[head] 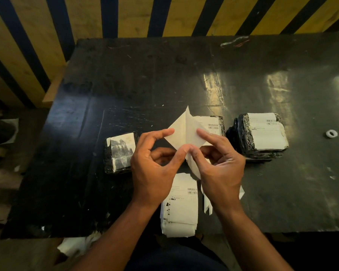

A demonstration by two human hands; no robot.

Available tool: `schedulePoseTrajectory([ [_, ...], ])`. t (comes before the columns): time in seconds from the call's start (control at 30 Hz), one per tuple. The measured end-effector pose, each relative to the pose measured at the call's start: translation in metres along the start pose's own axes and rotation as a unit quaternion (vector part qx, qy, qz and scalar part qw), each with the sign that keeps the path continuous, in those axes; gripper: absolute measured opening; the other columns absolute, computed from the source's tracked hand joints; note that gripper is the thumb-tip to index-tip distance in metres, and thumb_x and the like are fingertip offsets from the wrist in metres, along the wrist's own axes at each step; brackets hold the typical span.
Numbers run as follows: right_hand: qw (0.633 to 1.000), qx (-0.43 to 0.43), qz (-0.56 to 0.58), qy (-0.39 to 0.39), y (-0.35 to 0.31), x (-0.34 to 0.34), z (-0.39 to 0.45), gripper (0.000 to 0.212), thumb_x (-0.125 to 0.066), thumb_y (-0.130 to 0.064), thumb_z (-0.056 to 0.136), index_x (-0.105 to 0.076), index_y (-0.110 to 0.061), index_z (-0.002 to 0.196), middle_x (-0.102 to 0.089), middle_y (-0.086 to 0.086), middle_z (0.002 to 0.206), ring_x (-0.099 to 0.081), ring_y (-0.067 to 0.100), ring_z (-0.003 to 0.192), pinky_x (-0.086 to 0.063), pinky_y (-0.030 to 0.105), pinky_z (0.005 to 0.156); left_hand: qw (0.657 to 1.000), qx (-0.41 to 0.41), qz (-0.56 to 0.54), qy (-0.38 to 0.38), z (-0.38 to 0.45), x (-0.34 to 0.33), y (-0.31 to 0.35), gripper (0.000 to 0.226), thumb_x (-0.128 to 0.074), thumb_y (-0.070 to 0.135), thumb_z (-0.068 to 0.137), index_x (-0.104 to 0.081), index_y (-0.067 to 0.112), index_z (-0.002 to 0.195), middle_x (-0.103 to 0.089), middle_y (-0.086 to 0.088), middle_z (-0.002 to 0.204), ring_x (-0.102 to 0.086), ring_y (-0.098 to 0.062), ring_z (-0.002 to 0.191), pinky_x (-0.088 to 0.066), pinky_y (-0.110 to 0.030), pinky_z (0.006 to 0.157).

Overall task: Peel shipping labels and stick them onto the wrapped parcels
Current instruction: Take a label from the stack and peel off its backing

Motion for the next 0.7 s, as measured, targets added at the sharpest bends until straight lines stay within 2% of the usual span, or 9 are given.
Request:
schedulePoseTrajectory([
  [0.13,1.0,-0.006,-0.028,0.002,0.014,0.01,0.006,0.041,-0.083,-0.006,0.085,-0.073,-0.016,0.124,-0.071,-0.009,0.112,-0.067,0.021,0.082,-0.062,0.029,0.077,0.999,0.002,0.047,0.003,0.004,0.007,-0.016,0.04,-0.083,0.013,0.085,-0.063,0.023,0.118,-0.062,0.006,0.129,-0.076,-0.006,0.083,-0.062,-0.024,0.071],
  [0.33,0.997,-0.039,-0.059,0.011,0.043,0.039,0.013,0.041,-0.082,-0.008,0.085,-0.073,-0.017,0.123,-0.071,-0.002,0.112,-0.065,0.006,0.078,-0.058,0.018,0.077,0.994,0.008,0.105,-0.015,0.013,0.024,-0.04,0.039,-0.083,0.014,0.084,-0.064,0.017,0.118,-0.06,0.012,0.127,-0.075,-0.003,0.084,-0.06,-0.016,0.071],
  [0.47,0.994,-0.049,-0.091,0.034,0.063,0.063,0.015,0.042,-0.083,-0.009,0.085,-0.073,-0.022,0.123,-0.072,-0.004,0.109,-0.068,0.013,0.082,-0.062,0.026,0.082,0.992,0.021,0.121,-0.005,0.017,0.039,-0.057,0.039,-0.082,0.014,0.084,-0.064,0.018,0.118,-0.061,0.008,0.129,-0.075,-0.004,0.085,-0.059,-0.015,0.071],
  [0.53,0.992,-0.053,-0.107,0.052,0.074,0.077,0.017,0.042,-0.083,-0.008,0.084,-0.073,-0.019,0.124,-0.072,-0.005,0.107,-0.069,0.017,0.084,-0.063,0.028,0.082,0.991,0.033,0.13,0.006,0.02,0.048,-0.065,0.039,-0.082,0.013,0.084,-0.064,0.017,0.119,-0.062,0.005,0.131,-0.075,-0.005,0.087,-0.06,-0.016,0.072],
  [0.6,0.988,-0.054,-0.126,0.073,0.082,0.095,0.02,0.043,-0.083,-0.007,0.084,-0.073,-0.016,0.125,-0.072,-0.008,0.107,-0.07,0.015,0.084,-0.061,0.022,0.081,0.988,0.041,0.148,0.012,0.023,0.057,-0.071,0.04,-0.082,0.012,0.084,-0.065,0.015,0.12,-0.062,0.006,0.132,-0.073,0.001,0.089,-0.062,-0.019,0.074],
  [0.67,0.98,-0.049,-0.16,0.104,0.087,0.118,0.022,0.043,-0.082,-0.006,0.084,-0.072,-0.017,0.125,-0.072,-0.002,0.108,-0.067,0.003,0.079,-0.057,0.013,0.077,0.985,0.047,0.165,0.016,0.026,0.067,-0.078,0.041,-0.081,0.012,0.085,-0.064,0.015,0.121,-0.06,0.009,0.131,-0.07,0.009,0.091,-0.061,-0.017,0.076],
  [0.7,0.974,-0.045,-0.18,0.127,0.088,0.131,0.023,0.043,-0.081,-0.006,0.085,-0.072,-0.017,0.125,-0.072,0.002,0.108,-0.065,0.001,0.076,-0.055,0.01,0.075,0.984,0.05,0.167,0.019,0.027,0.072,-0.081,0.04,-0.081,0.012,0.085,-0.064,0.017,0.12,-0.058,0.01,0.131,-0.069,0.008,0.095,-0.061,-0.016,0.077],
])
Point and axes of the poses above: each hand's wrist, its own z-axis towards the middle knuckle, its own x-axis out of the back of the hand, y = z × x, the point moved 7 cm from there along z, towards the middle knuckle
